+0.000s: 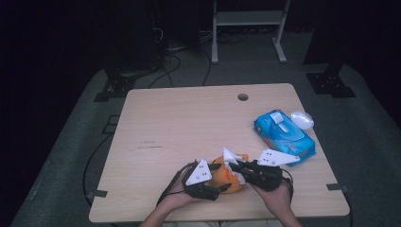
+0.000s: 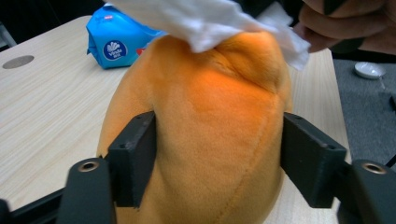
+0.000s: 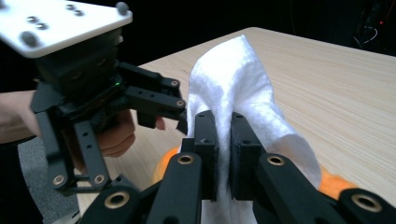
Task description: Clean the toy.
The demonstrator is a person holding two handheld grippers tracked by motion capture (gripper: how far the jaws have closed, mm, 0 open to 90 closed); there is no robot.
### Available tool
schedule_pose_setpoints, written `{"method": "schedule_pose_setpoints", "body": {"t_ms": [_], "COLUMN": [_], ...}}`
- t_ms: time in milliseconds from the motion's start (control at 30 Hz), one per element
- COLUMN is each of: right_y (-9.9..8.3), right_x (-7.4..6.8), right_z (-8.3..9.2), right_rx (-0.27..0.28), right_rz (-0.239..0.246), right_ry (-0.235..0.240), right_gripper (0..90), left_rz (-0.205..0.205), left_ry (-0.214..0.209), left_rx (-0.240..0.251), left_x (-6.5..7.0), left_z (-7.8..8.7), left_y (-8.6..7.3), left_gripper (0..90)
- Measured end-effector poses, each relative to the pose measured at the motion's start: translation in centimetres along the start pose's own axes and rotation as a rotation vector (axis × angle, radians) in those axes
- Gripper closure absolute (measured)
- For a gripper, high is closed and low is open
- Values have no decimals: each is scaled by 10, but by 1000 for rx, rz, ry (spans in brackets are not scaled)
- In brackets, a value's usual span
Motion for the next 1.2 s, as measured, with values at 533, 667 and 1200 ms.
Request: {"method": "schedule_pose_setpoints", "body": {"t_ms": [533,667,1200], "right_y": [-31,-33,-19], "right_x": [69,69,44], "right_z": [7,9,6], "right_rx": [-28,-44,12], "right_rz": [-211,-213,-179], "right_ry": [-120,-142,-34], "right_gripper": [828,828,828], "left_rz": [-1,28,82], "left_ry": [-30,-34,-26], "left_rx": [7,14,48], "left_x": [-3,-9,-19], "left_z": [-1,3,4], "left_y": [-4,-7,-9], "left_gripper": [350,350,237]}}
Point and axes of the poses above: each handheld gripper's, and its own axes: z roughly backward along the jaws, y roughly out of its top, x roughly to its right, the point moved 6 cm from there along -z, roughly forward along the jaws, and after that the axes turned 11 degrees about -x, right-handed, at the moved point
